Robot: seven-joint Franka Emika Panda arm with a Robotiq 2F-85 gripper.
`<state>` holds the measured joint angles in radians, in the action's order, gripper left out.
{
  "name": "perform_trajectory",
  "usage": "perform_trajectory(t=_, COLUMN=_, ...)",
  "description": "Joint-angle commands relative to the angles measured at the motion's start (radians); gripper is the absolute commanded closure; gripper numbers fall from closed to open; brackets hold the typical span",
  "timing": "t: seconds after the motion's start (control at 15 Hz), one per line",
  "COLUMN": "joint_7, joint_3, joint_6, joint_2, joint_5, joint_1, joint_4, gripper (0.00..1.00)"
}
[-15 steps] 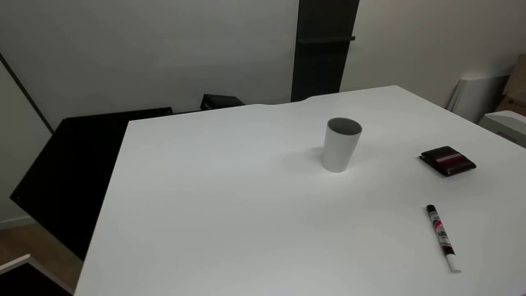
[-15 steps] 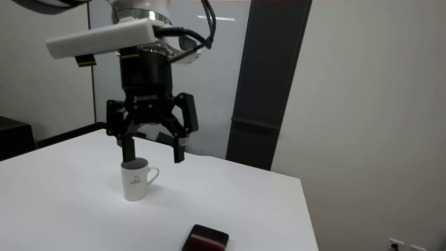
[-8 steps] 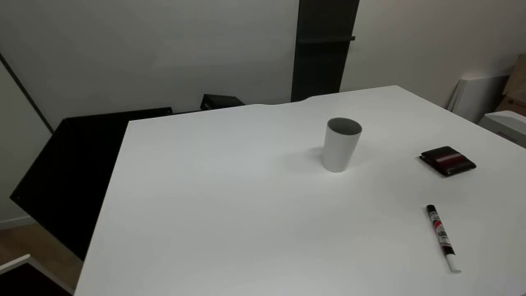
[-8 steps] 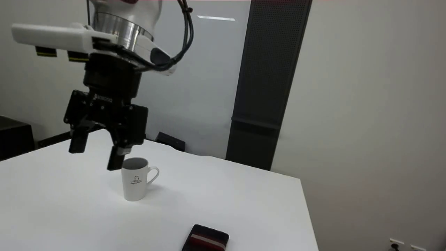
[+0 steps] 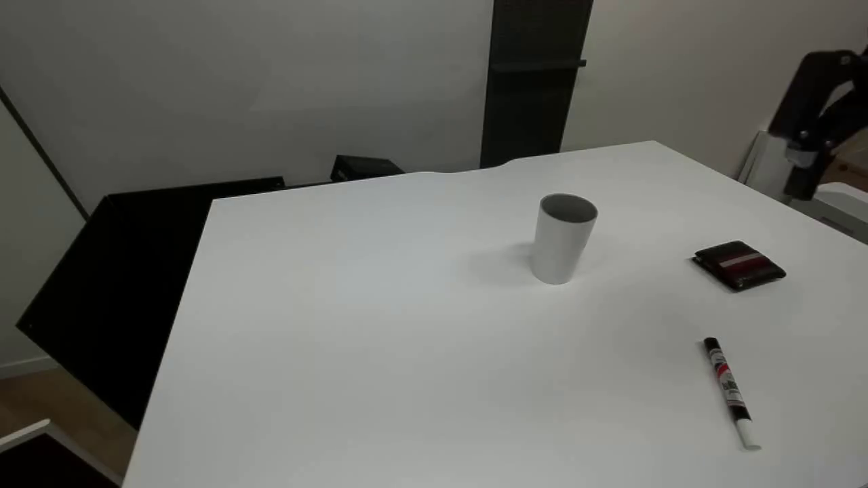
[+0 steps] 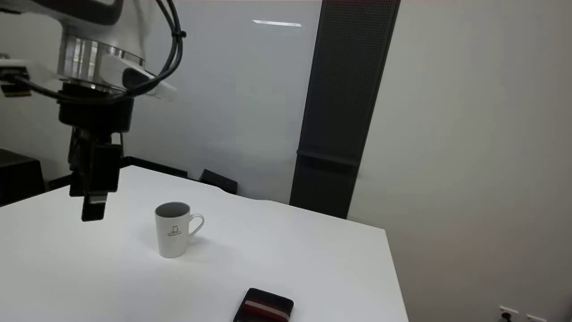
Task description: Put the marker in the white mug
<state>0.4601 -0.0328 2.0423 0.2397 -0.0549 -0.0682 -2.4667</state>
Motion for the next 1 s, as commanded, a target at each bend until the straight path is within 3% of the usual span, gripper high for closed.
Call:
perform_trajectory(t=0.0, joint_7=0.155, joint_3=-0.052, joint_6=0.145, joint_2=0.04, joint_5=-0.034, joint_1=0.029, joint_4=-0.076, gripper=0.0)
perform_trajectory(t=0.4, joint_7=0.289, joint_3=-0.131, joint_6=0.363, joint_2=-0.065, joint_5=0.013, joint_1=0.071, joint_4=-0.092, gripper=0.0)
perform_trajectory(t=0.67, joint_7=0.356, joint_3=-0.146, joint_6=0.411, joint_2=-0.153, joint_5=0.083, joint_1=0.092, joint_4=-0.08, gripper=0.0)
perform_trajectory(t=0.93, joint_7=0.381, joint_3=-0.124, joint_6=0.385, joint_2=-0.228, joint_5=0.141, joint_1=0.111, joint_4=-0.066, gripper=0.0)
